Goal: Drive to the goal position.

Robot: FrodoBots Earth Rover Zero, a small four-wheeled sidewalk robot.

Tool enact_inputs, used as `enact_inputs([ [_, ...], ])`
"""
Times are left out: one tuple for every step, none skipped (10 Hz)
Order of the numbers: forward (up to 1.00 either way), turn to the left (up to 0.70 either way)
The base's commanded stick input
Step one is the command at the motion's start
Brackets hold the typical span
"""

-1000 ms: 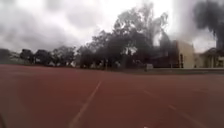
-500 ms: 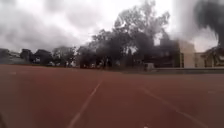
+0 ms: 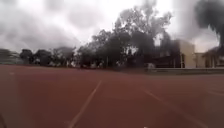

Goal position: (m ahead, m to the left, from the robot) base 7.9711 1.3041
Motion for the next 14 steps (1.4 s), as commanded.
enact_inputs([
  [0.67, 0.00],
  [0.67, 0.00],
  [0.67, 0.00],
  [0.67, 0.00],
  [0.67, 0.00],
  [0.67, 0.00],
  [0.67, 0.00],
  [0.67, 0.00],
  [0.67, 0.00],
  [0.67, 0.00],
  [0.67, 0.00],
  [0.67, 0.00],
  [0.67, 0.00],
  [0.67, 0.00],
])
